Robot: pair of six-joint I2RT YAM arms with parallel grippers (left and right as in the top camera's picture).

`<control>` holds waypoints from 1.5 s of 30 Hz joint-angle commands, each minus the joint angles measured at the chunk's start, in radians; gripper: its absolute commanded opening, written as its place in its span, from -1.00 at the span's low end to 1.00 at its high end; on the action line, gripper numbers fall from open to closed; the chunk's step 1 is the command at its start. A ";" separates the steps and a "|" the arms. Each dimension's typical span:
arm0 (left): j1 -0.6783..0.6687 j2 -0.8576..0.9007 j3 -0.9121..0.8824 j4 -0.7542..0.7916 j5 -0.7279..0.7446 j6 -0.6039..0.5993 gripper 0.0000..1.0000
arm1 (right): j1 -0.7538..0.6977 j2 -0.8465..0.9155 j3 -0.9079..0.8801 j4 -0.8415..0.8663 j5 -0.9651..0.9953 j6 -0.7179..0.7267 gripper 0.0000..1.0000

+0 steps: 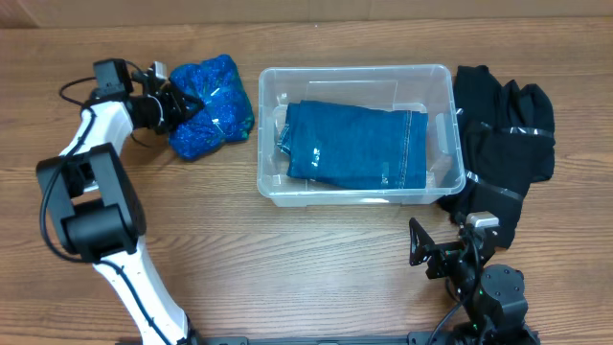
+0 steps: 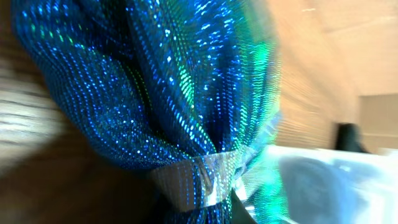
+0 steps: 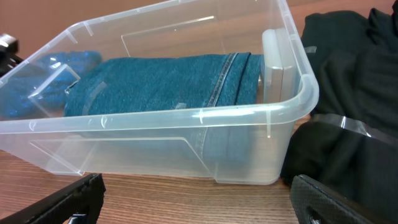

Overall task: Pack container
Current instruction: 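Grasp the sparkly blue-green bundle with the left gripper, then place the sparkly bundle into the bin beside the denim and release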

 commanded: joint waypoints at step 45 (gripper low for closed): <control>-0.727 -0.031 0.071 -0.413 -0.755 -0.150 -0.66 | -0.001 -0.009 -0.010 -0.001 0.001 -0.001 1.00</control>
